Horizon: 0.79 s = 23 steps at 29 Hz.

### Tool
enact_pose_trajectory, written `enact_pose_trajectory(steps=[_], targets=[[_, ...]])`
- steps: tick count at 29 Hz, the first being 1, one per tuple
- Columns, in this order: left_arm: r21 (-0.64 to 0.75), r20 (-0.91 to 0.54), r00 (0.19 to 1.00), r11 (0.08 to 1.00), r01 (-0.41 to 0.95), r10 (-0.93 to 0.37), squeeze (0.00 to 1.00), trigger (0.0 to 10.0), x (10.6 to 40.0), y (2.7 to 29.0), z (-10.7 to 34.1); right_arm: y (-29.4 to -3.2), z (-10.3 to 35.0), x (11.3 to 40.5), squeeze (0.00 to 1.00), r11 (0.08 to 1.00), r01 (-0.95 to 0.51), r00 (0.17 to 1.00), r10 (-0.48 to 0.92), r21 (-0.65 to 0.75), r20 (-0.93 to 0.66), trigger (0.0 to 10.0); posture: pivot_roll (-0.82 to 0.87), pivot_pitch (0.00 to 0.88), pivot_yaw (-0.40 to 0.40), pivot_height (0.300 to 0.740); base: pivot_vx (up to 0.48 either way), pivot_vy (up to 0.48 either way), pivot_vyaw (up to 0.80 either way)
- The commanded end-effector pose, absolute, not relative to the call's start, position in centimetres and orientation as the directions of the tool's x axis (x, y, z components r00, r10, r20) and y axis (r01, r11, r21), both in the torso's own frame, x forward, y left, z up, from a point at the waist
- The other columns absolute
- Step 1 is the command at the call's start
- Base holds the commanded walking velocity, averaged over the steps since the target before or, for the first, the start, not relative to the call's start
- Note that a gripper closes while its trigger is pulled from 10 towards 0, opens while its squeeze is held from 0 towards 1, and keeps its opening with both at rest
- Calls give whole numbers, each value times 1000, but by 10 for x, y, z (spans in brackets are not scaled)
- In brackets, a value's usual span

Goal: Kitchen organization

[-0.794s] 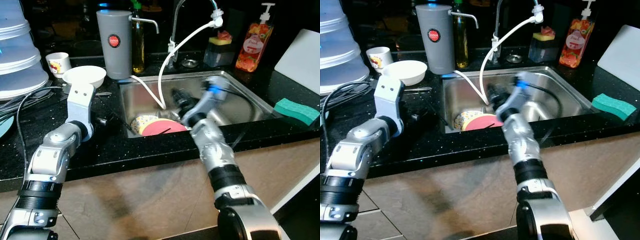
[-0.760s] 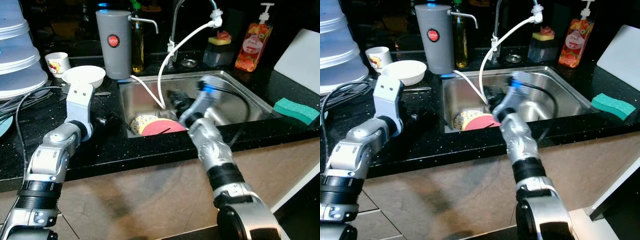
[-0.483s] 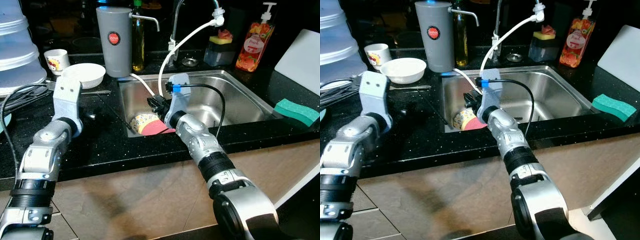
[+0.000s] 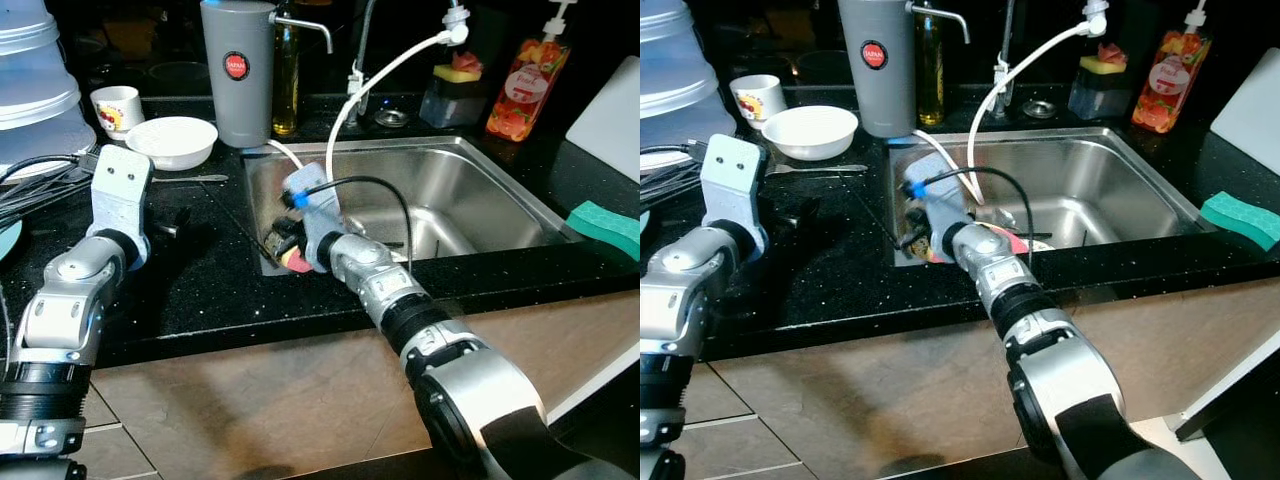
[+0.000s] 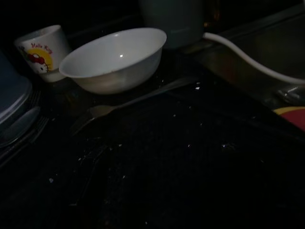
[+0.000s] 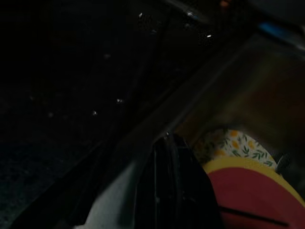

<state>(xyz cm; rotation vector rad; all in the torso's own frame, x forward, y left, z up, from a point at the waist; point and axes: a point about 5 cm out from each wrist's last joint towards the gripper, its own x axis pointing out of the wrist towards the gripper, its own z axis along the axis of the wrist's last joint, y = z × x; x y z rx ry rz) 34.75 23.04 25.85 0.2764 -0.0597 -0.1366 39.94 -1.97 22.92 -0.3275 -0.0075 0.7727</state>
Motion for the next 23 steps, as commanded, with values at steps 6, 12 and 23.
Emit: enact_pose_trajectory(steps=[6,12,23], targets=[[321,37,988,938,133,-153,0,10000,343,232,259,-14,235,399,0,632,-708,691,712,-314,-126,0,85,147,-47,740,0,0,0],[323,37,987,937,134,-154,0,10000,343,232,260,-12,240,399,0,640,-710,688,718,-293,-100,0,85,145,-47,740,0,0,0],[320,41,985,936,147,-169,0,10000,345,228,261,-19,265,403,1000,672,-720,680,733,-175,21,10000,83,137,-43,740,0,0,0]])
